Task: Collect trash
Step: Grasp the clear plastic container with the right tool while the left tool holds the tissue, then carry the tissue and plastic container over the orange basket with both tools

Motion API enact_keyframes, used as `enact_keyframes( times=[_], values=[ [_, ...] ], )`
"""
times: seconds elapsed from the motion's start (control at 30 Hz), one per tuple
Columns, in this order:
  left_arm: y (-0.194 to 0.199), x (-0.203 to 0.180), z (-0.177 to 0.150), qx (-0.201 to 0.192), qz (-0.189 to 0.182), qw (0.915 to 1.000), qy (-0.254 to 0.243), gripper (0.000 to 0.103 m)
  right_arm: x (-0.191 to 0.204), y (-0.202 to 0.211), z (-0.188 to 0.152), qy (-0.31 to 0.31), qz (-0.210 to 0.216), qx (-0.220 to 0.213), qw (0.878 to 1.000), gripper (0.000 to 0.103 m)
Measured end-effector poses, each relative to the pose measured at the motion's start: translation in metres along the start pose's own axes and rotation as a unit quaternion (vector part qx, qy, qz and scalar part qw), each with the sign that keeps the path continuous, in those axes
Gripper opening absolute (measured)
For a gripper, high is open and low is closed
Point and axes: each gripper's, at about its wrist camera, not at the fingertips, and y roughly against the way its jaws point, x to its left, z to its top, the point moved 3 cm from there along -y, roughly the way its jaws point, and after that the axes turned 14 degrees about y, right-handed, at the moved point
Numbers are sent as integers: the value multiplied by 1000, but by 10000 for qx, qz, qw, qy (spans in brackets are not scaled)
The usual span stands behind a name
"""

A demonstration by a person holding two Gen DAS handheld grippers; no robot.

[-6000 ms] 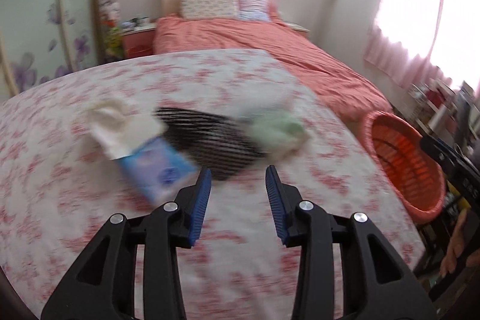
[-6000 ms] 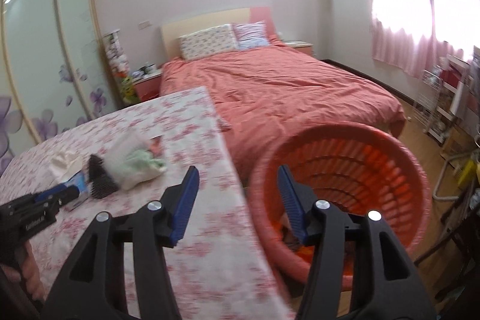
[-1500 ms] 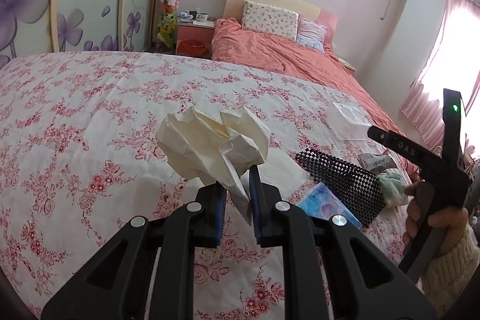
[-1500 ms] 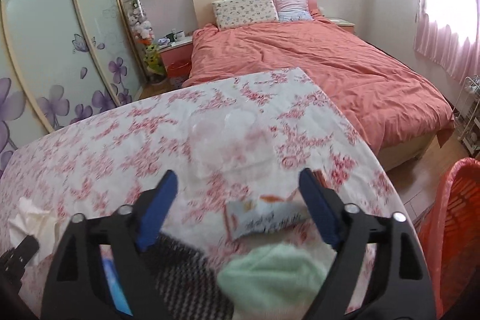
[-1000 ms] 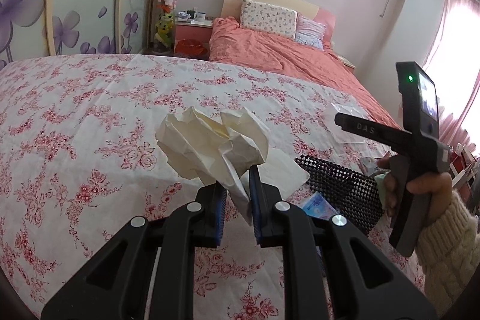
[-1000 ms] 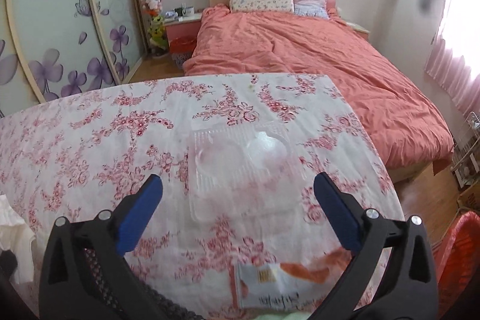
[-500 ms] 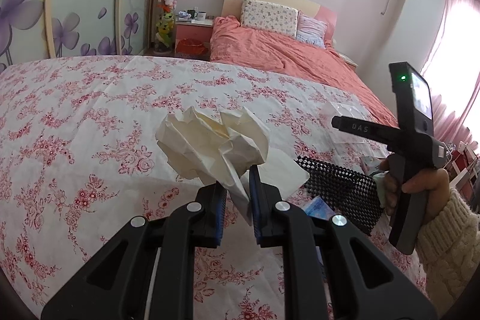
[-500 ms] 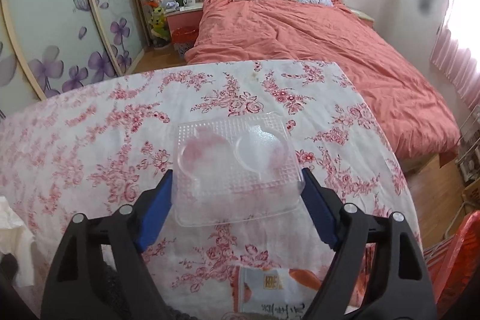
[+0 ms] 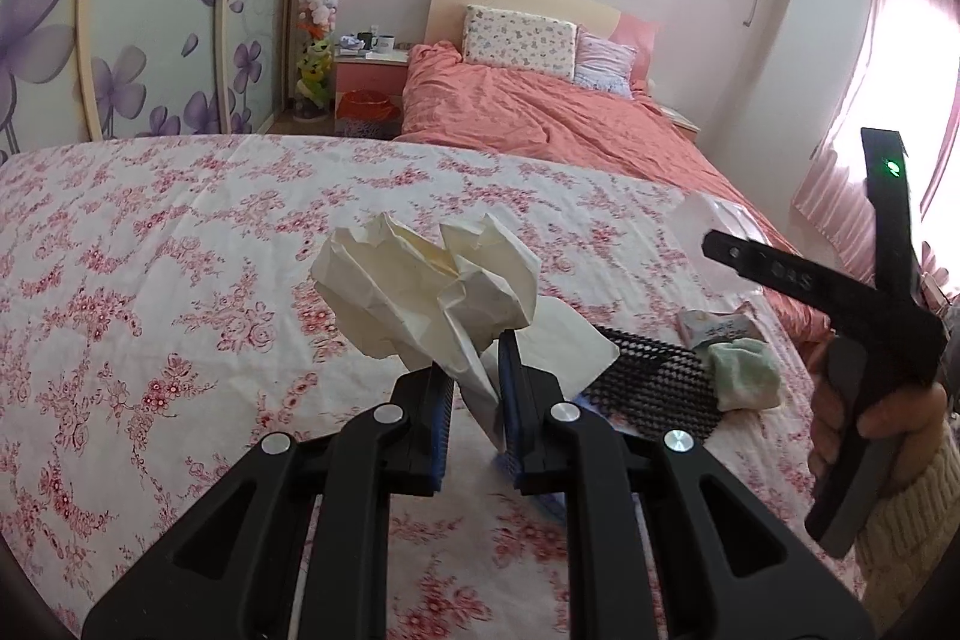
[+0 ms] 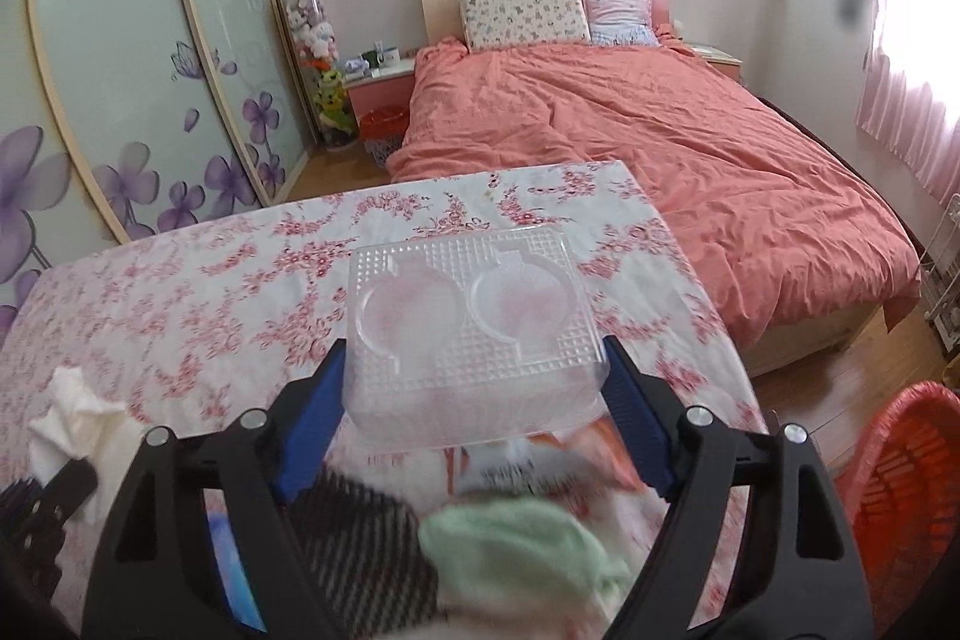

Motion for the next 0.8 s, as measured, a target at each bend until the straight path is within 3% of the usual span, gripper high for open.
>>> enact_keyframes(
  times=[0.37, 0.8],
  values=[
    [20, -49, -12, -52, -353, 9990, -281, 14, -35, 91, -45, -393, 11, -491, 9980, 79],
    [30, -121, -37, 20, -893, 9927, -807, 14, -90, 176, -101, -733, -635, -984, 9904, 79]
  ],
)
